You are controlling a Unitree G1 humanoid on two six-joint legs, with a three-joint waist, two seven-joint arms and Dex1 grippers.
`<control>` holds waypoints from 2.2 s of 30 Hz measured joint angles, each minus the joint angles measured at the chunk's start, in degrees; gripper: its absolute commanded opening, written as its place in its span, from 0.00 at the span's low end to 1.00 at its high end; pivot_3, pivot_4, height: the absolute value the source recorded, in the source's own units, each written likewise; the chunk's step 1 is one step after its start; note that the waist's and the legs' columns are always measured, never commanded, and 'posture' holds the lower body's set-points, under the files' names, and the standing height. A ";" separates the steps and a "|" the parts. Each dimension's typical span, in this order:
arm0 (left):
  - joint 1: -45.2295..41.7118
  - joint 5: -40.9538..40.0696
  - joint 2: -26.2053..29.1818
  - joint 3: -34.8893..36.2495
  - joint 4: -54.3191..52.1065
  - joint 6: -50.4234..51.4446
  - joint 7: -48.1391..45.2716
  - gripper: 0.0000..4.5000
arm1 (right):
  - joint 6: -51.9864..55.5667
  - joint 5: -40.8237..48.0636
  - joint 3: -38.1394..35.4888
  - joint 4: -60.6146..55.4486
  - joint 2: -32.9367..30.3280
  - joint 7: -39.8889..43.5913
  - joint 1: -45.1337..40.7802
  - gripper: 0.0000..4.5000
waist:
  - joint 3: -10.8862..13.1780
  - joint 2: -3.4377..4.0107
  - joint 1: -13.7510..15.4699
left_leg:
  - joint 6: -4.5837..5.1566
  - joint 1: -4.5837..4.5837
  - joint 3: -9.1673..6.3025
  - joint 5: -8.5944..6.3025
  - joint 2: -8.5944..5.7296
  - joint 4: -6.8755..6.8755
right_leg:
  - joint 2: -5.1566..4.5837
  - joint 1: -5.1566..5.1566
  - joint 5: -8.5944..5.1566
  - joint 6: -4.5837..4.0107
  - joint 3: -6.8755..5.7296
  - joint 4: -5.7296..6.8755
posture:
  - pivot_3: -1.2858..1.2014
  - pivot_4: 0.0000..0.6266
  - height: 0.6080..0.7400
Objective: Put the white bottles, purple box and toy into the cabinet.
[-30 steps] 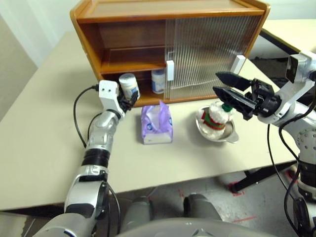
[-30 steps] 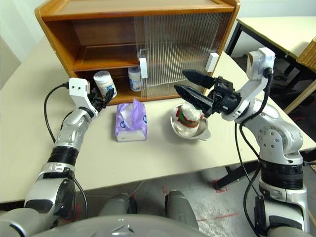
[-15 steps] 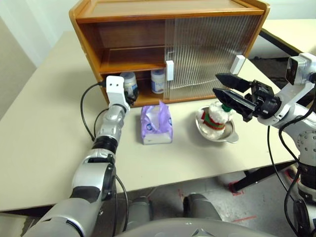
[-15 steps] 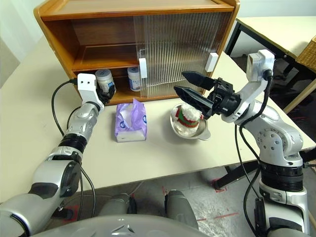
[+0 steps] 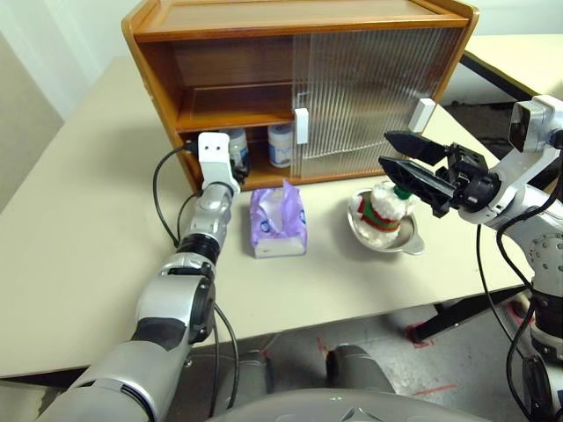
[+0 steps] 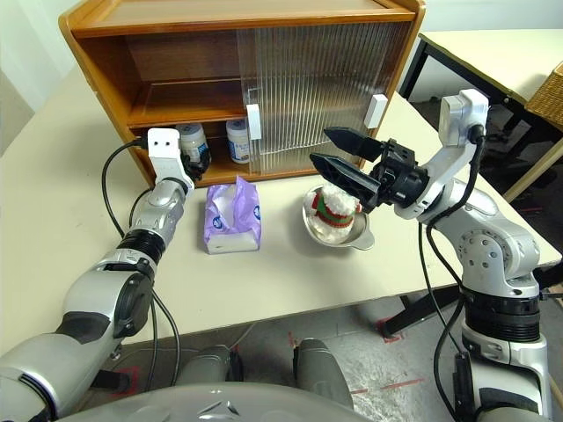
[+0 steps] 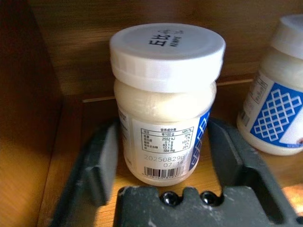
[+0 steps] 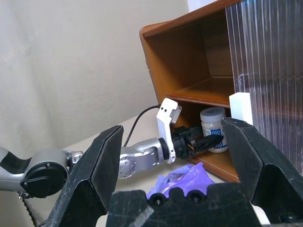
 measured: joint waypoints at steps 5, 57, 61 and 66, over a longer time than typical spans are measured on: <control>0.03 0.03 0.61 0.23 -0.08 -0.25 -1.21 0.99 | -0.06 -0.01 0.00 0.01 0.00 0.02 -0.01 1.00 | 0.00 0.00 0.01 | 0.00 0.00 0.00 0.00 0.00 0.00 | 0.00 0.00 0.01 -0.01 0.00 0.00 | 0.48 0.00 1.00; 27.52 -12.85 20.77 -15.22 -36.79 5.76 -73.20 0.99 | -1.25 -1.89 1.60 2.87 0.97 1.59 -3.38 1.00 | -0.06 0.13 0.08 | 0.01 0.12 0.04 0.01 0.15 0.00 | -0.11 -0.04 -0.13 -0.36 -0.05 0.11 | 0.48 0.00 1.00; 25.25 -11.09 18.78 -15.49 -31.04 1.08 -72.82 0.99 | -1.24 -1.79 1.50 2.20 0.65 1.35 -3.20 1.00 | -0.07 0.14 0.15 | 0.01 0.12 0.05 0.00 0.15 0.00 | -0.13 -0.03 -0.12 -0.33 -0.05 0.11 | 0.48 0.00 1.00; 24.17 -10.97 17.58 -15.48 -28.86 -0.30 -72.72 0.99 | -1.20 -1.62 1.10 1.61 0.35 0.72 -3.07 1.00 | -0.08 0.15 0.07 | 0.02 0.12 0.05 0.01 0.14 0.00 | -0.11 -0.03 -0.10 -0.29 -0.05 0.11 | 0.48 0.00 1.00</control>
